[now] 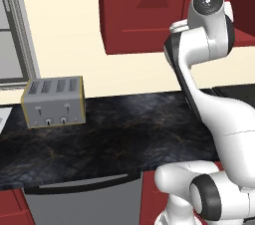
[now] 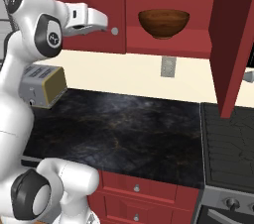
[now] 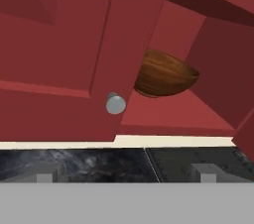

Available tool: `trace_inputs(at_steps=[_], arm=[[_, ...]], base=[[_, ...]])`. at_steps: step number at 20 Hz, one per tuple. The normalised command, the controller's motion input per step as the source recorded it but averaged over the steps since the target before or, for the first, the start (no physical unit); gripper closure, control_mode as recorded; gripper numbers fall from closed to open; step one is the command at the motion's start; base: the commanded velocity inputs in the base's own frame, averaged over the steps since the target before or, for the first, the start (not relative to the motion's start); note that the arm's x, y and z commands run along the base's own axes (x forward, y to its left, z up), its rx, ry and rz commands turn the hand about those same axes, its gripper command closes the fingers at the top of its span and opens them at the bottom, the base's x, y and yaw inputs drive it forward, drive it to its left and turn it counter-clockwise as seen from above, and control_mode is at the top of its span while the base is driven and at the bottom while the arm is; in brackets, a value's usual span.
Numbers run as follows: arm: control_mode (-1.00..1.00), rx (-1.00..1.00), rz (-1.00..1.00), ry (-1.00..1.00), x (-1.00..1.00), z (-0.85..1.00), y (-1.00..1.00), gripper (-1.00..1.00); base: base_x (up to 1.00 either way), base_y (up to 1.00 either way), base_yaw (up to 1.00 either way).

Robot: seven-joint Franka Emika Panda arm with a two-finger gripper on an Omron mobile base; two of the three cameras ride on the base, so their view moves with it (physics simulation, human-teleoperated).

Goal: Move the bowls from the cabinet to the plates on the dining table.

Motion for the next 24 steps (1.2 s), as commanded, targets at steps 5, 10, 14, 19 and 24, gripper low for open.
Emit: trace_inputs(at_steps=[5, 10, 14, 19, 24], arm=[[-1.0, 0.01, 0.02, -0.06, 0.23, -0.1, -0.09, -1.0], [-1.0, 0.01, 0.04, -0.03, 0.27, -0.06, -0.08, -1.0], [-1.0, 0.02, 0.05, 0.0, 0.32, 0.0, -0.03, -1.0], [-1.0, 0.02, 0.04, 0.0, 0.31, 0.0, -0.06, -1.0], [-1.0, 0.02, 0.03, 0.0, 0.29, -0.01, -0.08, -1.0]], base=[[0.0, 0.0, 0.0], [0.0, 0.0, 0.0], [0.0, 0.0, 0.0], [0.0, 0.0, 0.0], [0.0, 0.0, 0.0]])
